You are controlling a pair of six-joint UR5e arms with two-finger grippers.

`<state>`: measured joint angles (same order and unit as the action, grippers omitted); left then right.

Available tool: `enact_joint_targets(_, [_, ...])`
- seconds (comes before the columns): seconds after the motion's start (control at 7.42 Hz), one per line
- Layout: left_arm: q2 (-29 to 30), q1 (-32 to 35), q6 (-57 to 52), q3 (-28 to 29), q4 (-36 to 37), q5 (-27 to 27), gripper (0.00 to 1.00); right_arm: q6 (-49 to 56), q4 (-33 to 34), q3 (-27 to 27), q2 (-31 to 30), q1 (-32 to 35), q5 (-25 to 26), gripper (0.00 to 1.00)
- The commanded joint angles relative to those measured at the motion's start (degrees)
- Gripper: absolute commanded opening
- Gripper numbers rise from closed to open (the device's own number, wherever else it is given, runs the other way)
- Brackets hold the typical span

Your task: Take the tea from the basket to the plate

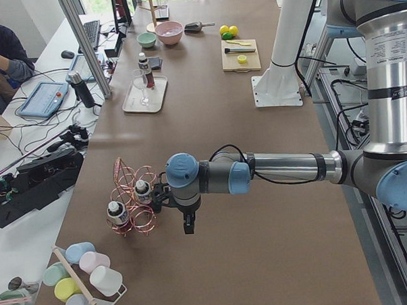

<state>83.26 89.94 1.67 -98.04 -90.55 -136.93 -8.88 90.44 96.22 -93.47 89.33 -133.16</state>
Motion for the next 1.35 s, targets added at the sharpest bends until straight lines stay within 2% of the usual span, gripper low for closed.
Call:
enact_joint_targets(0.0, [0.0,0.0,0.0,0.0,0.0,0.0,0.98,0.0,0.0,-0.2,0.0,0.1,0.0,1.0])
enact_joint_targets(1.21, [0.1,-0.4,0.0,0.0,0.0,0.0,0.98,0.0,0.0,-0.2,-0.3,1.1,0.0,1.0])
